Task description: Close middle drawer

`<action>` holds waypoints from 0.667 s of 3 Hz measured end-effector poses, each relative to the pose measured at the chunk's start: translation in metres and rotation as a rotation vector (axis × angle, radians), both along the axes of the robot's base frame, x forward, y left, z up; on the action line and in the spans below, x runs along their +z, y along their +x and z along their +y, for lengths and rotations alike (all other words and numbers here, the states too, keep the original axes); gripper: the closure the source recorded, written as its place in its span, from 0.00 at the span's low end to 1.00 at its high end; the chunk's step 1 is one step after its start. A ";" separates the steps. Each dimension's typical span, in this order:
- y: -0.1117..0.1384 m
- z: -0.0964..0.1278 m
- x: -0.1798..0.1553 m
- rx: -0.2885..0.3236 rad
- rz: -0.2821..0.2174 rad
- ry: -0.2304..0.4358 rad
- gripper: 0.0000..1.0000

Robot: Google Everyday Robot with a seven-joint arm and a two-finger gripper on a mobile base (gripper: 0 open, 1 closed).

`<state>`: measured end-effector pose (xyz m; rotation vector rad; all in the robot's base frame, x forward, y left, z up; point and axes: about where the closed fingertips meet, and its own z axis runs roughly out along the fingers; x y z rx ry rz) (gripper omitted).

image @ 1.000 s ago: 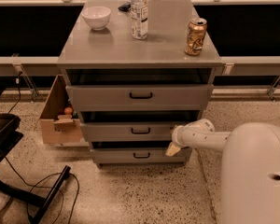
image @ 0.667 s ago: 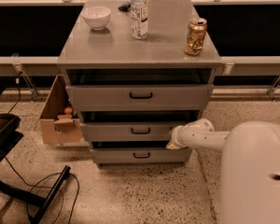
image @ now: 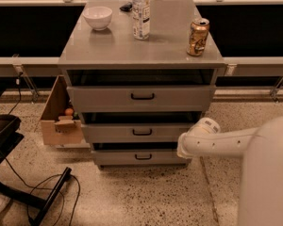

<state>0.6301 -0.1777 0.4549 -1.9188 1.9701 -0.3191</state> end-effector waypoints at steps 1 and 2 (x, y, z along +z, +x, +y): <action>-0.067 -0.016 0.041 0.043 0.074 -0.111 1.00; -0.117 -0.054 0.099 -0.053 0.125 -0.187 1.00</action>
Offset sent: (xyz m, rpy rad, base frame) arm -0.1695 -0.1183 0.2516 -0.3009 0.0966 -0.2957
